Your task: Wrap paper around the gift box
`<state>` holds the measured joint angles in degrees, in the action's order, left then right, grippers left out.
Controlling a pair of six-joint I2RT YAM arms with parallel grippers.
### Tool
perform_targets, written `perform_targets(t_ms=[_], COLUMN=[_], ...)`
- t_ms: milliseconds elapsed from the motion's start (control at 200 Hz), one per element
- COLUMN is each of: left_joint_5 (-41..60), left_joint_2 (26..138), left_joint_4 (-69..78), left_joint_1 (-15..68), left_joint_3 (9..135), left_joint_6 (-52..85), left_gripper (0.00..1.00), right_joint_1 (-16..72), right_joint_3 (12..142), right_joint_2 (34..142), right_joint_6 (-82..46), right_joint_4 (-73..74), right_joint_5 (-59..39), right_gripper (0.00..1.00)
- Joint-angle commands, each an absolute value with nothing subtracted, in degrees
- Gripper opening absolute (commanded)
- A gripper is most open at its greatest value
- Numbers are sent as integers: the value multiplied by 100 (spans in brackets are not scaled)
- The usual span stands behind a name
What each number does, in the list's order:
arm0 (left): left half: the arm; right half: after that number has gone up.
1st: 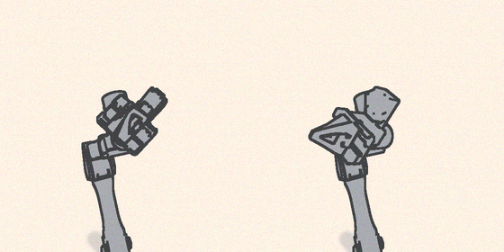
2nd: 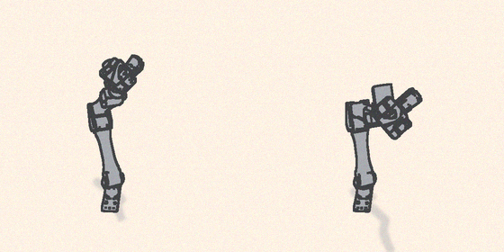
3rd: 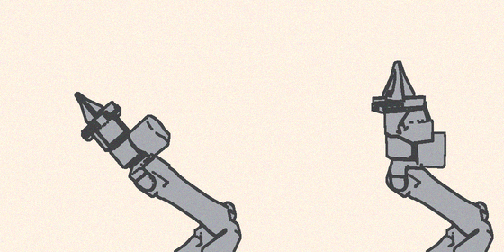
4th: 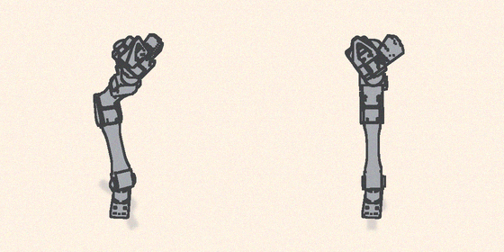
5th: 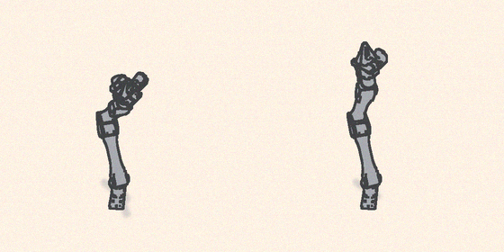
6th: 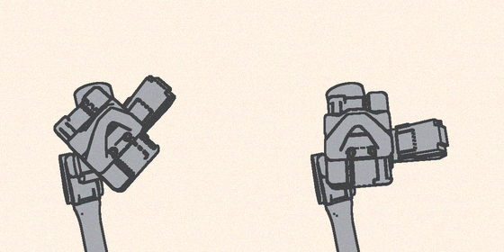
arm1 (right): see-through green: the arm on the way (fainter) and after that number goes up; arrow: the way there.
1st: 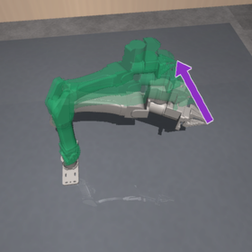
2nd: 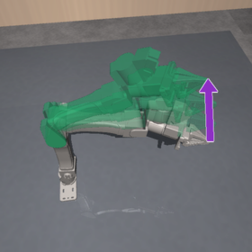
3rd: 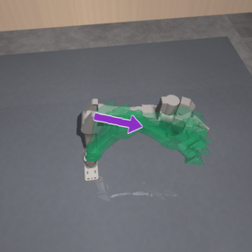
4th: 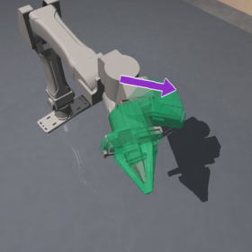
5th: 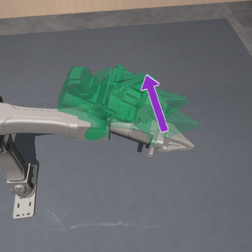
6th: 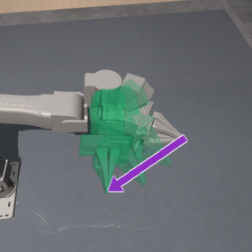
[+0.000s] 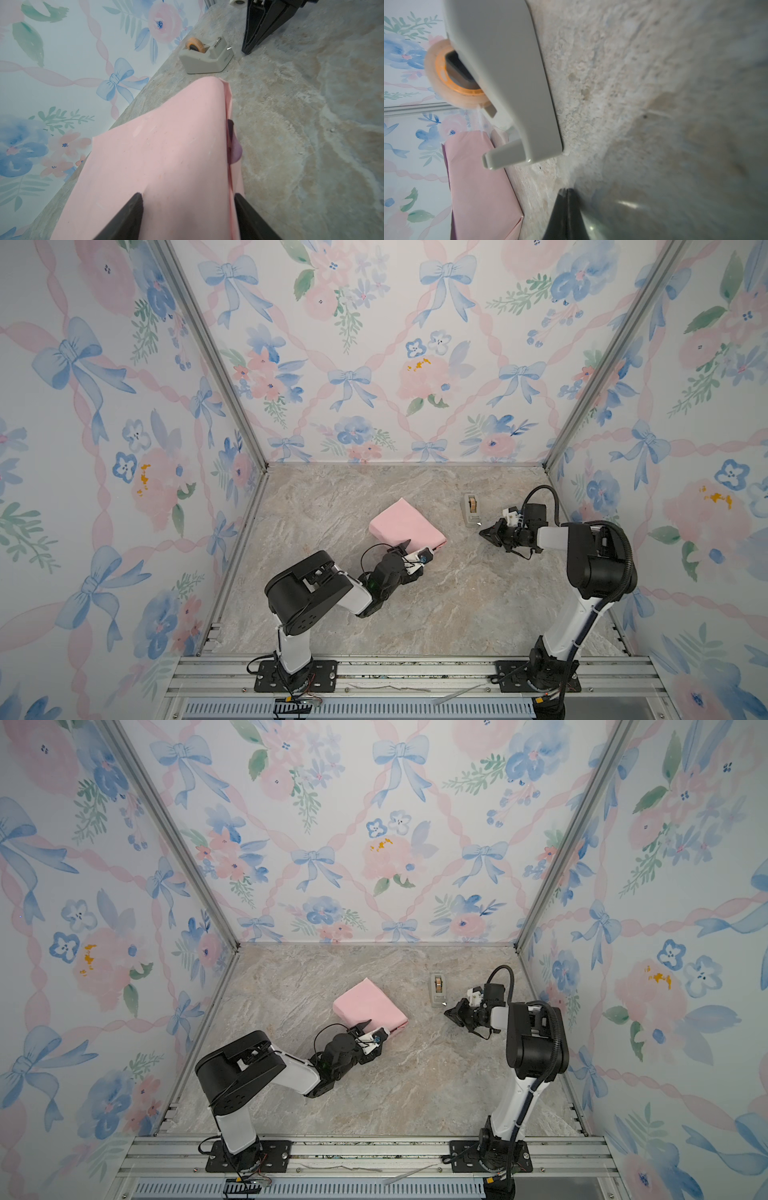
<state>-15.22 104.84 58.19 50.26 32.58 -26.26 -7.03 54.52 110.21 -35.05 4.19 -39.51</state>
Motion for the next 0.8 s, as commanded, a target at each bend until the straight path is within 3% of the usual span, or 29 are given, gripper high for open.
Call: perform_targets(t_ms=[0, 405, 585, 795], left_joint_5=[-1423, -1371, -1339, -1337], left_joint_2=[10618, 10654, 10668, 10660], left_joint_4=[5159, 5177, 5194, 5219], left_joint_1=[5094, 5098, 5093, 5096], left_joint_3=[3178, 3204, 3200, 3176], left_joint_6=[-2396, -2356, -2311, -2283], left_gripper=[69, 69, 69, 69], right_joint_1=[-694, -518, 227, 1368], right_joint_3=[5325, 4835, 4917, 5141], right_joint_2=[10832, 8831, 8277, 8477], right_joint_6=[-3443, -2219, -1764, -1436], right_joint_4=[100, -605, -911, -1235], right_joint_5=[-3672, -4361, -4806, -4762], right_gripper=[0, 0, 0, 0])
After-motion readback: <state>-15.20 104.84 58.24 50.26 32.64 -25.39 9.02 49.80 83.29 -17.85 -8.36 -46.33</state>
